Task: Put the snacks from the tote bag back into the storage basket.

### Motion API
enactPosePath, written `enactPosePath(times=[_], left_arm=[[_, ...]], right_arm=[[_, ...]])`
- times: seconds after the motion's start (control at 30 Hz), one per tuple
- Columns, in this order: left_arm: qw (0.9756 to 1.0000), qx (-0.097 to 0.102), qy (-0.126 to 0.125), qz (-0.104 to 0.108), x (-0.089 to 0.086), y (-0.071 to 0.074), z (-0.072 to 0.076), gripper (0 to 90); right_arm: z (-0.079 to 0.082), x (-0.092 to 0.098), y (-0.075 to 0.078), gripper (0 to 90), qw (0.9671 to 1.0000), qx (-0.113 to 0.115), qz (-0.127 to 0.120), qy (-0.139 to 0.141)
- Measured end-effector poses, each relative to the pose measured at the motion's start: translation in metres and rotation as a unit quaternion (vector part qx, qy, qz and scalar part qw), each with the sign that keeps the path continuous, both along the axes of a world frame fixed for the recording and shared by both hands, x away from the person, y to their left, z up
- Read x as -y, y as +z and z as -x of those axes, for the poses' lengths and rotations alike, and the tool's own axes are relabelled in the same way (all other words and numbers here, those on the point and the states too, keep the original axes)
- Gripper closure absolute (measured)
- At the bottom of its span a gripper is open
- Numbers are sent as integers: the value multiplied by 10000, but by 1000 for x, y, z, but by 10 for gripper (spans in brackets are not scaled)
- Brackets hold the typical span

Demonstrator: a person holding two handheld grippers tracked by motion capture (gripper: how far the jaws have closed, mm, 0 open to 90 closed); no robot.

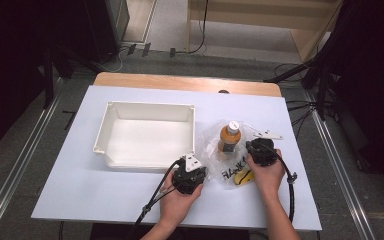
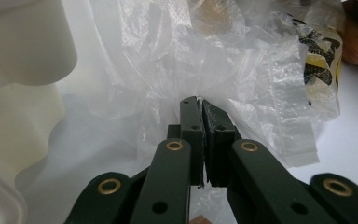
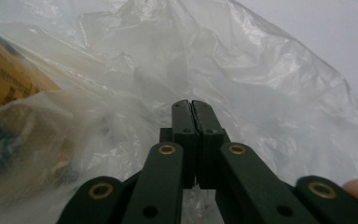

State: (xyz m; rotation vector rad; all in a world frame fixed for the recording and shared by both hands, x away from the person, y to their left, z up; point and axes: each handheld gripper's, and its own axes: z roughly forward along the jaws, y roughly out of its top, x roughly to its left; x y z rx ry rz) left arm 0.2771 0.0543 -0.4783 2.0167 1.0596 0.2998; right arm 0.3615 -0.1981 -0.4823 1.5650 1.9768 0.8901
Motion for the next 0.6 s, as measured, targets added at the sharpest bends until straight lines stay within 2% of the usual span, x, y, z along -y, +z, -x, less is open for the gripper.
enactPosePath(times=[0.03,0.1,0.17,0.2,0.3,0.37,0.43,0.47,0.53,0.6], left_arm=[[10000,-3,10,17,0,0,0,892],[10000,-21,12,17,0,0,0,891],[10000,-15,12,2,0,0,0,891],[10000,-14,10,-26,1,0,0,891],[10000,-12,9,-22,1,0,0,891],[10000,-15,11,-14,1,0,0,891],[10000,-5,11,-12,1,0,0,891],[10000,-5,15,-15,1,0,0,891],[10000,-25,21,-15,1,0,0,892],[10000,-31,25,-11,1,0,0,893]], right_arm=[[2,2,0,833,9999,35,-104,-14],[11,6,4,772,9986,394,-340,72],[22,8,8,722,9955,734,-561,224],[27,8,9,715,9940,822,-654,311],[34,3,11,663,9921,745,-773,645],[33,-1,8,680,9935,509,-728,711],[28,-4,2,725,9976,156,-447,508],[27,-3,2,748,9980,71,-438,448],[26,-3,1,808,9989,-9,-352,323],[27,-4,0,863,9995,-40,-120,296]])
